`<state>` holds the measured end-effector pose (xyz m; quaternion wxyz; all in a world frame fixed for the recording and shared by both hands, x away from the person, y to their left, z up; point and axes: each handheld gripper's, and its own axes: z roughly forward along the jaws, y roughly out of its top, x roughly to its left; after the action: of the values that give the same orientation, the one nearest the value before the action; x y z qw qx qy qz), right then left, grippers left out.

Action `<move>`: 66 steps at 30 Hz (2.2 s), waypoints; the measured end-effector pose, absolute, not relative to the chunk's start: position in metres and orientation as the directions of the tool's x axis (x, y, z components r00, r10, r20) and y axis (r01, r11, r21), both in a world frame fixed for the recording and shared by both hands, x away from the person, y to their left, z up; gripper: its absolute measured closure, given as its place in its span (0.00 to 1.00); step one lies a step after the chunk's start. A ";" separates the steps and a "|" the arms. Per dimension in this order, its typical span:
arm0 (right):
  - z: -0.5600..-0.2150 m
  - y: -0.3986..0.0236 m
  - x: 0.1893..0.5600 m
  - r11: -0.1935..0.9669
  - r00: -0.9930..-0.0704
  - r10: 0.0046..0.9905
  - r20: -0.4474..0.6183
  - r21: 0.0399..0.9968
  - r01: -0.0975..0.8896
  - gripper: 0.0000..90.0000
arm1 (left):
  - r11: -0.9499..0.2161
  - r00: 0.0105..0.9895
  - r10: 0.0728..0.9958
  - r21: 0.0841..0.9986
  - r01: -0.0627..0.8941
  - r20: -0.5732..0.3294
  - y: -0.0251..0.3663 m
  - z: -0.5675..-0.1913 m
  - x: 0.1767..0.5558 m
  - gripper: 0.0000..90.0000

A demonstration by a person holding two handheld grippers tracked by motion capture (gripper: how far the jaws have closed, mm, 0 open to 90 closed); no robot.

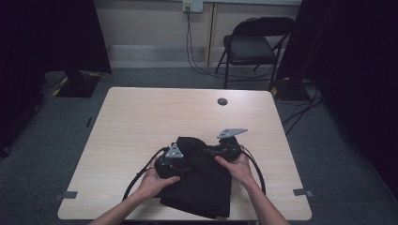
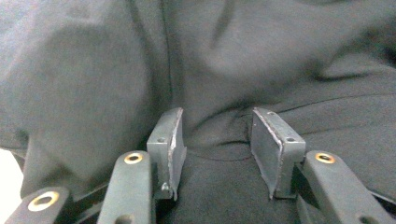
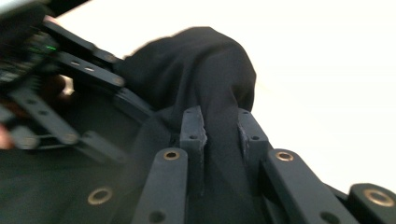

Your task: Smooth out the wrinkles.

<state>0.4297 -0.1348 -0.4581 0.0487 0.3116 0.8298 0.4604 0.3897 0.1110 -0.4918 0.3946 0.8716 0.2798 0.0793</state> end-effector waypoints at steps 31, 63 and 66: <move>-0.421 -0.139 0.418 0.319 -0.796 0.594 0.117 0.874 0.367 0.84 | -0.520 0.858 0.510 0.770 0.370 -0.068 0.100 -0.493 0.378 0.50; -0.455 -0.098 0.352 0.478 -0.840 0.533 0.105 0.782 0.401 0.54 | -0.410 0.802 0.591 0.823 0.394 -0.090 0.133 -0.466 0.396 0.51; -0.443 -0.107 0.347 0.436 -0.838 0.524 0.154 0.797 0.419 0.56 | -0.467 0.822 0.568 0.806 0.363 -0.041 0.133 -0.464 0.391 0.51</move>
<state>0.3473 -0.1071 -0.4426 0.0582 0.2790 0.8453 0.4520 0.3913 0.1326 -0.4643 0.4371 0.8485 0.2742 0.1174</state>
